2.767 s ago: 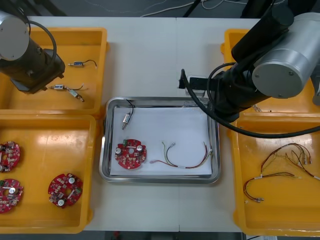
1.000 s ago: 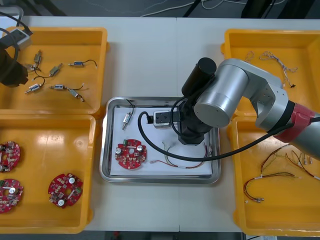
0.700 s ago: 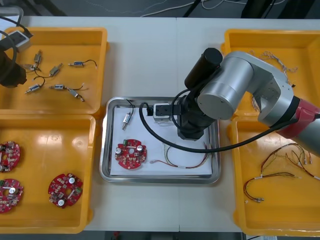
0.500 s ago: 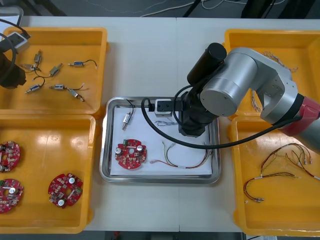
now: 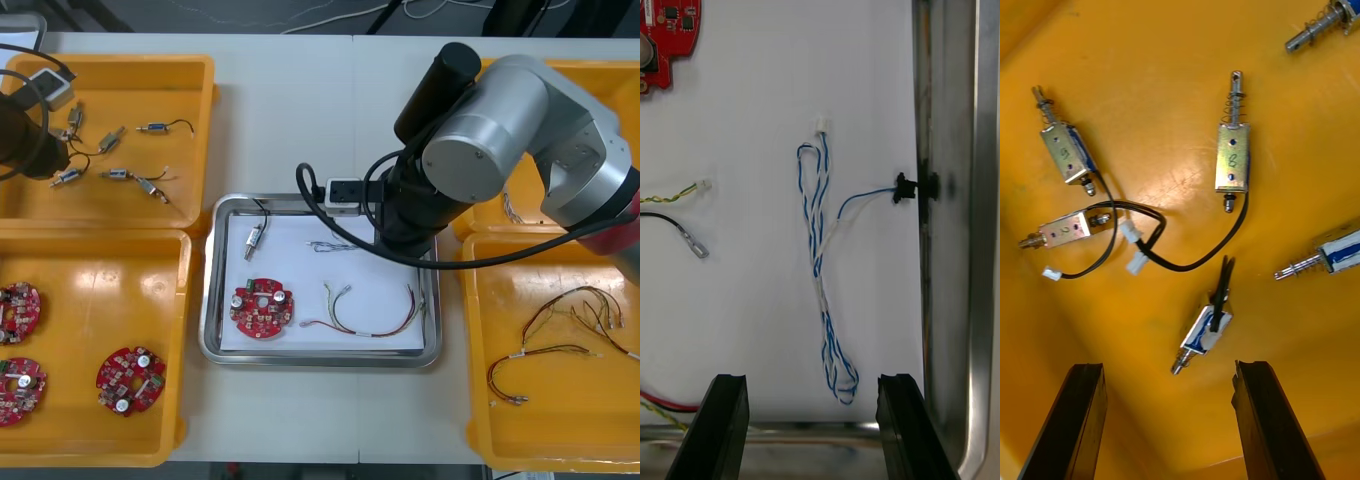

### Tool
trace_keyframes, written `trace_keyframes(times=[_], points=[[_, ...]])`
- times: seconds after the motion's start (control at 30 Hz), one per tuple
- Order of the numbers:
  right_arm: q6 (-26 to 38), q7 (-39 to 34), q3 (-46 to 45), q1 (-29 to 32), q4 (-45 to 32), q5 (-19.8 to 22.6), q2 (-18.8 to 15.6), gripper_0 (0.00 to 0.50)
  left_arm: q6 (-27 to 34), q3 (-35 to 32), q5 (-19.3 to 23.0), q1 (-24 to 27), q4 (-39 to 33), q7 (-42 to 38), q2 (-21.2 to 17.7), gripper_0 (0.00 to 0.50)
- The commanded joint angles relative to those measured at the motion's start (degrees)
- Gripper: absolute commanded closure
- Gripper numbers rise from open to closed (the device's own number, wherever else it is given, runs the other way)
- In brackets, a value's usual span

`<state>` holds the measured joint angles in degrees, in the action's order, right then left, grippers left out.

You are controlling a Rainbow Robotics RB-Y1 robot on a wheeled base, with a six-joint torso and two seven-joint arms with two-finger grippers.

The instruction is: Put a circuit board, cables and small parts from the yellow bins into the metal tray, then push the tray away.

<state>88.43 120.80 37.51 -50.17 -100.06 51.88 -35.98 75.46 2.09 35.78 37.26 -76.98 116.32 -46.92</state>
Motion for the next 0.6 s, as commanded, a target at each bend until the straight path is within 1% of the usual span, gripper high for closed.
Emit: trace_keyframes(times=[0.03, 0.2, 0.37, 0.6], points=[[5.0, -7.7, -6.0, -2.2, -4.1, 1.0, -1.5, 0.0, -1.4, 0.4, -0.6, -1.2, -0.4, 4.5, 1.9, 0.0], [10.9, -14.1, -10.7, -2.2, -6.2, 1.6, -1.8, 0.0, -3.0, 0.4, -0.4, -2.2, -0.3, 6.8, 2.9, 0.0], [16.0, -21.8, -14.1, -2.2, -8.6, 2.0, -3.1, 0.0, -3.6, 0.4, -0.7, -2.3, -0.3, 8.1, 3.6, 0.0], [19.4, -31.6, -16.9, -1.5, -10.9, 2.7, -5.4, 0.0, -3.7, 0.4, -1.3, -2.7, -0.3, 9.6, 3.8, 0.0]])
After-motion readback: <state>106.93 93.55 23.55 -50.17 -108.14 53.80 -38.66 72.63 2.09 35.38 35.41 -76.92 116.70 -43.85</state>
